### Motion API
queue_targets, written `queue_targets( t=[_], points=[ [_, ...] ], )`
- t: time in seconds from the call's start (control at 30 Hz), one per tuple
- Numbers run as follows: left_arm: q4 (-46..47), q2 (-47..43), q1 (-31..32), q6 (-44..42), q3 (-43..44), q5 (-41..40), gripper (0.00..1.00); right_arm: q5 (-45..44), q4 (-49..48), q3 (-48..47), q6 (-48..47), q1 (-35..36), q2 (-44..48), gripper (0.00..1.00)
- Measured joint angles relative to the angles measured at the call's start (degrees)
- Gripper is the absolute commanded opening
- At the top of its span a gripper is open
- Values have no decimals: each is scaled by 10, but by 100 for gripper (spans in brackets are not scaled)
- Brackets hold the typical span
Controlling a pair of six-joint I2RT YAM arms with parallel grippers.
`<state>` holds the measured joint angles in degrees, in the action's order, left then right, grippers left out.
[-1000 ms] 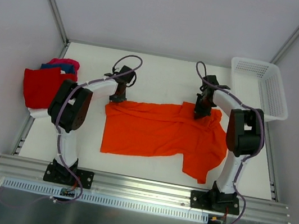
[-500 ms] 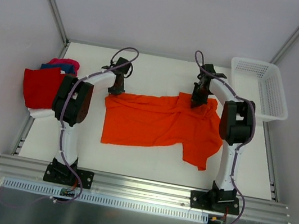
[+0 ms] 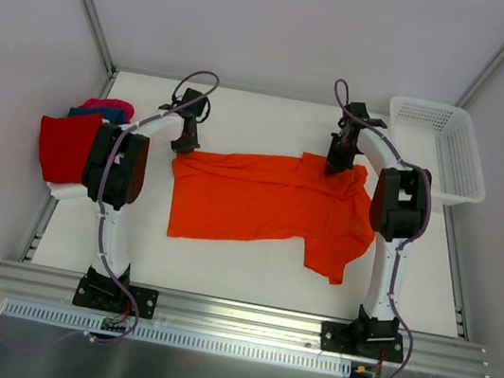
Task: Fold and stack the t-shirts
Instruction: Fold the tshirt
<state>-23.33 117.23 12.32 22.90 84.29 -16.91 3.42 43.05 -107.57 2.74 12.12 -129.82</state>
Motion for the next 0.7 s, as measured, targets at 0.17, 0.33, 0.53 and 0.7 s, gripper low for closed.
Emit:
queue_targets(
  t=[0.17,0.33,0.53,0.7],
  points=[
    [-5,-47,0,2,2,-9,48,14,-52,29,-23,-1,31,28],
    [-5,-202,6,2,2,-17,84,42,-99,93,-33,-3,173,38],
    [31,-436,101,5,-66,-32,48,111,-210,296,-10,10,498,59],
    [56,-554,194,24,-214,12,57,156,-312,530,46,83,732,71]
  ],
)
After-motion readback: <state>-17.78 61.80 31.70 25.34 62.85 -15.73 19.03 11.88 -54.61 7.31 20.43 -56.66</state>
